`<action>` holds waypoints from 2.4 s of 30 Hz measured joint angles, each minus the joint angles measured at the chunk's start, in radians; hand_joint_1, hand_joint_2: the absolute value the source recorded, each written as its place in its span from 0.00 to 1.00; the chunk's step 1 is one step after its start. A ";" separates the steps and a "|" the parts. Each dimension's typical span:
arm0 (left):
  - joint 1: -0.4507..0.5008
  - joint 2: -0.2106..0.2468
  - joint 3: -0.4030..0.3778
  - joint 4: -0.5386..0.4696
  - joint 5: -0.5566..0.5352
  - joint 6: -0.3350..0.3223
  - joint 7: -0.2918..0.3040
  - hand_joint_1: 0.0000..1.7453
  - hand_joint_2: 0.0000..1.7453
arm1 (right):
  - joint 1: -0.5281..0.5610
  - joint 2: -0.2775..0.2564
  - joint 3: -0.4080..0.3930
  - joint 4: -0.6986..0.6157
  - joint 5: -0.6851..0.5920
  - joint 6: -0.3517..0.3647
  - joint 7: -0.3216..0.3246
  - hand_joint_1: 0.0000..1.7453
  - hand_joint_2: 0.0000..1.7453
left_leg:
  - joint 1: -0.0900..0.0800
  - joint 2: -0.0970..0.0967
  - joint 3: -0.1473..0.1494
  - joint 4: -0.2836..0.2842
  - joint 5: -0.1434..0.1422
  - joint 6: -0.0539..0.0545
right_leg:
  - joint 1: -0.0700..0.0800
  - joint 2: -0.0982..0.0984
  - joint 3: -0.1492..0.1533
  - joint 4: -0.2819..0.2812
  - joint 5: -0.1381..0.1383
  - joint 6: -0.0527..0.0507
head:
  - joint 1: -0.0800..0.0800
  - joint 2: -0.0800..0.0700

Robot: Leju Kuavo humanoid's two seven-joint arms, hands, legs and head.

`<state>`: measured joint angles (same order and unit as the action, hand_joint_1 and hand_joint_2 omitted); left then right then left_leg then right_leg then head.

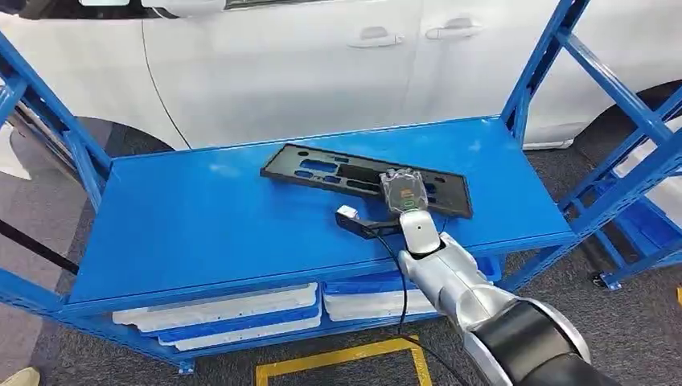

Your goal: Take the parts from the cabinet and place them on the table.

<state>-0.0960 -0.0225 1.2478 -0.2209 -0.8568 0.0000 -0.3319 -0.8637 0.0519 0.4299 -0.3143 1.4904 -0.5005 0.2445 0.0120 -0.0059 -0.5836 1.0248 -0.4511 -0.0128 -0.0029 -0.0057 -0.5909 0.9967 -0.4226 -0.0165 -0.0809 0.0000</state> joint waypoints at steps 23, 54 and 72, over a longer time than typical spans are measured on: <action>-0.005 0.000 -0.025 0.000 -0.043 0.024 -0.113 0.00 1.00 | 0.028 0.022 -0.174 -0.049 -0.212 -0.108 -0.353 1.00 1.00 | 0.005 -0.002 0.001 -0.013 0.016 0.031 | -0.013 0.006 -0.097 0.183 -0.045 0.042 | 0.000 0.000; -0.016 -0.004 -0.030 0.000 -0.023 -0.032 -0.208 0.00 1.00 | 0.452 -0.061 -0.101 -1.484 -1.653 0.726 -0.798 1.00 1.00 | 0.010 0.000 0.000 -0.008 0.012 0.027 | -0.021 0.007 -0.073 0.162 -0.057 0.055 | 0.000 0.000; -0.015 0.008 -0.028 0.000 -0.010 -0.015 -0.118 0.00 1.00 | 0.474 -0.100 0.006 -1.560 -1.824 0.805 -0.789 1.00 1.00 | -0.008 0.002 0.088 -0.018 -0.072 0.010 | 0.006 0.002 -0.079 0.037 0.047 0.002 | 0.000 0.000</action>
<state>-0.1114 -0.0149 1.2203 -0.2205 -0.8667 -0.0145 -0.4495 -0.3896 -0.0481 0.4360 -1.8746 -0.3334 0.3040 -0.5443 0.0040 -0.0039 -0.4960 1.0073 -0.5231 -0.0026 0.0027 -0.0035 -0.6703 1.0335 -0.3756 -0.0142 -0.0805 0.0000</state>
